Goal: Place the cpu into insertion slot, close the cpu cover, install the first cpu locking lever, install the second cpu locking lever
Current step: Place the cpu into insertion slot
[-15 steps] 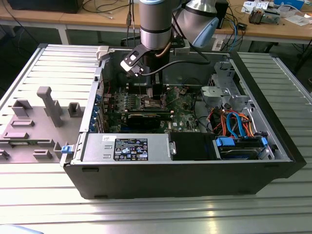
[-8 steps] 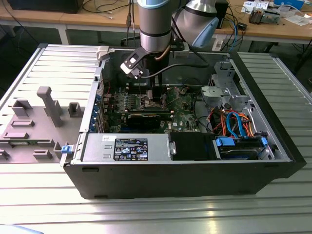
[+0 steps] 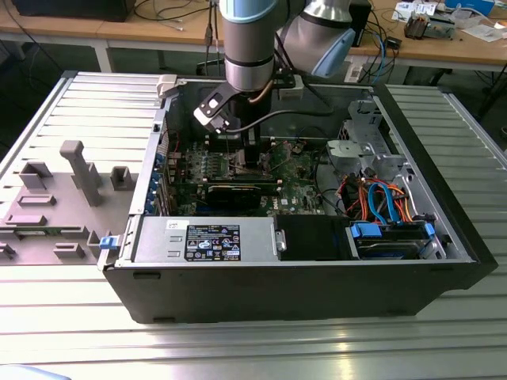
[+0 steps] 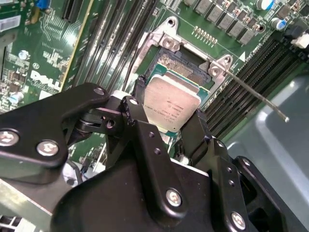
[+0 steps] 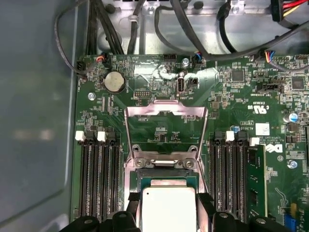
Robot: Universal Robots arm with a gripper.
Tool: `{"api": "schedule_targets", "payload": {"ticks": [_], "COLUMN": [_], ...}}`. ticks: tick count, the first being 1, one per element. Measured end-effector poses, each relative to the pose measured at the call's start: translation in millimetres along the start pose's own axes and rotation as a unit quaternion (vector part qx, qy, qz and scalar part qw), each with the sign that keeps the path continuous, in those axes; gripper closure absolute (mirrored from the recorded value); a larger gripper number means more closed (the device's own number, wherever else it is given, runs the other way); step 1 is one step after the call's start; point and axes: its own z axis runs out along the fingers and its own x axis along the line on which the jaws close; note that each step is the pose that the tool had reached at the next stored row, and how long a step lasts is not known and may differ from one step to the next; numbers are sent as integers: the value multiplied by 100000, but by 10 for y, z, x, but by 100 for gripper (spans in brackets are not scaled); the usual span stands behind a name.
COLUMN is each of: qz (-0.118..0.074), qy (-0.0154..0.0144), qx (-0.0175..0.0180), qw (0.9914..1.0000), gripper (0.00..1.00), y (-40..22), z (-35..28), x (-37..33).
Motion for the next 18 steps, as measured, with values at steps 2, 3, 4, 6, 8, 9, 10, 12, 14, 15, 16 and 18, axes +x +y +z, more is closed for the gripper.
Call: {"api": "schedule_targets", "payload": {"ticks": [2,3,4,6,8,9,10,12,14,15,16,18], "qz": [-7,1,10,11,9,10,7,15,40,47,45,40], "qy": [2,1,4,5,6,-2,-6,-19,-17,-2,-1,-19], "qx": [0,9,47,137,223,243,258,292,291,280,276,289], "qw": [100000,100000,100000,100000,100000,100000,100000,100000,100000,100000,100000,100000], "gripper": [45,45,45,45,45,45,45,45,45,45,45,45], "y": [-3,-6,-7,-10,-12,-13,-13,-15,-15,-14,-13,-13], "z": [38,62,82,113,147,161,174,195,198,201,203,207], "x": [-1,-1,-1,-1,-1,-1,-1,3,4,7,9,12]}}
